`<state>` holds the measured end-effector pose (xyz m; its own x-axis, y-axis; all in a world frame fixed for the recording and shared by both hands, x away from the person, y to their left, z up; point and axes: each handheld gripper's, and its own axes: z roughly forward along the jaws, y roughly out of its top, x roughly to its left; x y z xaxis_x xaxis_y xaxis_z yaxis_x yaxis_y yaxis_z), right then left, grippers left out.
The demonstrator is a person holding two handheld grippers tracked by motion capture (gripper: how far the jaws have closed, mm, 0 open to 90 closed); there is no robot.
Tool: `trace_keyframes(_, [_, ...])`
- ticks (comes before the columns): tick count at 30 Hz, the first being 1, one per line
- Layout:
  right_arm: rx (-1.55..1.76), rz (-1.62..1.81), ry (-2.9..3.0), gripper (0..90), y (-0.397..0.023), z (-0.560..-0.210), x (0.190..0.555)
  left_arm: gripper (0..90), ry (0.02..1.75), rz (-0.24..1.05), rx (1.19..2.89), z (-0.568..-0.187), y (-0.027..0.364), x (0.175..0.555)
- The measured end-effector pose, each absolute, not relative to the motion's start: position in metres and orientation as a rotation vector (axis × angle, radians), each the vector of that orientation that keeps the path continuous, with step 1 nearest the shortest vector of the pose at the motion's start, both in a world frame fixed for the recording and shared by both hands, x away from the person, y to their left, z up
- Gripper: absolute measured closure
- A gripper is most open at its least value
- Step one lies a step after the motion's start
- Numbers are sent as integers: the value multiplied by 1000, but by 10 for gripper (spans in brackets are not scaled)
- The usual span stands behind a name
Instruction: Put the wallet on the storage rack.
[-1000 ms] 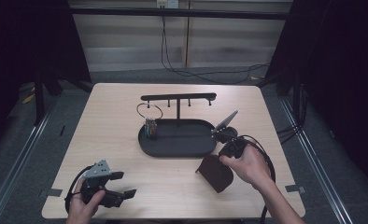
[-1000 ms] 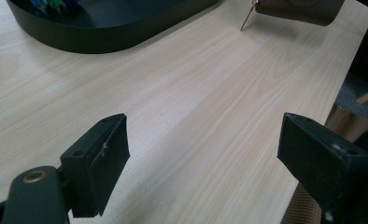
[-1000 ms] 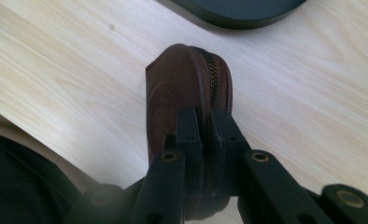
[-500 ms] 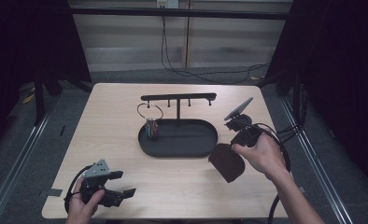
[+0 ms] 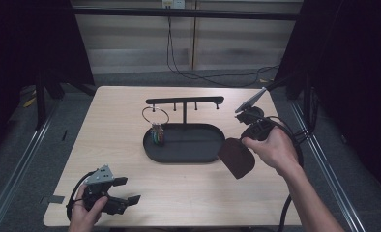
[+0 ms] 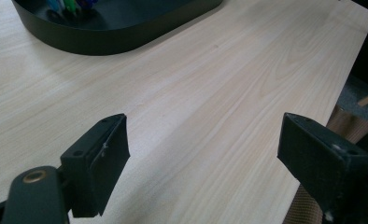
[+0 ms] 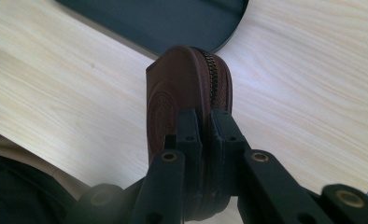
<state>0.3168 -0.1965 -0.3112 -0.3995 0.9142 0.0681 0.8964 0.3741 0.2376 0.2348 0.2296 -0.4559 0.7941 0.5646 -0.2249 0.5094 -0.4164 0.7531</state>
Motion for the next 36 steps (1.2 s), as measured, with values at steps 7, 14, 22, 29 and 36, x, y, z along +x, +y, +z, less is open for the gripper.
trace_keyframes(7, [1682, 353, 2518, 827, -197, -301, 330, 163, 800, 79, 2092, -456, 230, 235])
trace_keyframes(14, [1683, 377, 2516, 826, -193, -298, 345, 162, 789, 72, 2095, -456, 230, 234])
trace_keyframes(22, [1739, 413, 2481, 826, -194, -300, 363, 163, 789, 70, 2088, -456, 231, 234])
trace_keyframes(29, [1766, 468, 2465, 827, -196, -302, 378, 163, 789, 69, 2090, -456, 231, 234])
trace_keyframes(36, [1810, 548, 2435, 830, -199, -309, 390, 163, 789, 63, 2087, -456, 231, 234])
